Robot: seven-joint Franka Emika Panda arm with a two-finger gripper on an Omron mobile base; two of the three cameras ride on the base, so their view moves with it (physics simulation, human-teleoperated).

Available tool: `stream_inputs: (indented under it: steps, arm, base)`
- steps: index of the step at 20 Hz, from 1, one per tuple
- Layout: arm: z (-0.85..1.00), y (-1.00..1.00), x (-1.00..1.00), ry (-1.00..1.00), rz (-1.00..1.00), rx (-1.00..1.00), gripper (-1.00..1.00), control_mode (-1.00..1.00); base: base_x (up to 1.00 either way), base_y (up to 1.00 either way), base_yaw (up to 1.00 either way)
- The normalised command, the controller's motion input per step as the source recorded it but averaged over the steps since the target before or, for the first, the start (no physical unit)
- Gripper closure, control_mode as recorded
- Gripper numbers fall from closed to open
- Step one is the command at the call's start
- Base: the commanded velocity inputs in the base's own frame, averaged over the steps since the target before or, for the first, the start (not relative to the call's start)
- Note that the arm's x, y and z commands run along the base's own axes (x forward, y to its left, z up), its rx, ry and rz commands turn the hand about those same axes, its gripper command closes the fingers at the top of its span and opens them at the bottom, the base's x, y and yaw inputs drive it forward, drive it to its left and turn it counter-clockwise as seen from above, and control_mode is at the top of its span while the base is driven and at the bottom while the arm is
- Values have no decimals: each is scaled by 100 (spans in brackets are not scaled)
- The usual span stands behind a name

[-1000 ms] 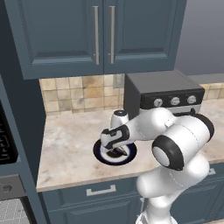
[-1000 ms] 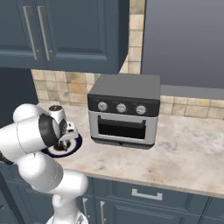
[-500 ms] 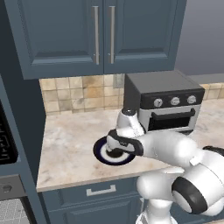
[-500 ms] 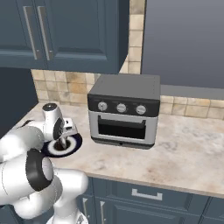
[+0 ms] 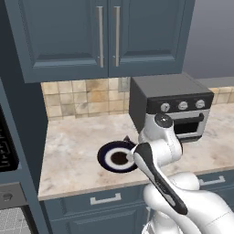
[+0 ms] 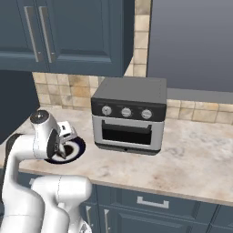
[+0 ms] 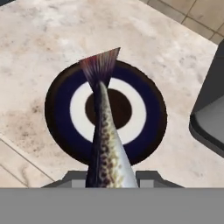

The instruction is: Place the fish on the top rack of the oven, and slide the tray back inside. Close the oven door.

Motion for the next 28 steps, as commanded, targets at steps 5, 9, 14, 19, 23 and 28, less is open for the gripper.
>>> stream_inputs:
  steps: [5, 9, 14, 19, 23, 28]
  arm:
    - [64, -24, -86, -13, 2, 0, 100, -100]
    - [50, -39, -84, -15, 5, 4, 100, -100]
    - [11, -11, -67, -14, 7, 2, 100, -100]
    - [-8, 9, -28, -7, 5, 0, 100, -100]
    - [-14, 16, -17, -1, 7, 0, 100, -100]
    - [-37, 23, -28, 1, 25, 0, 100, -100]
  base:
    - [0, 0, 0]
    - [0, 0, 0]
    - [0, 0, 0]
    - [0, 0, 0]
    - [0, 0, 0]
    - [0, 0, 0]
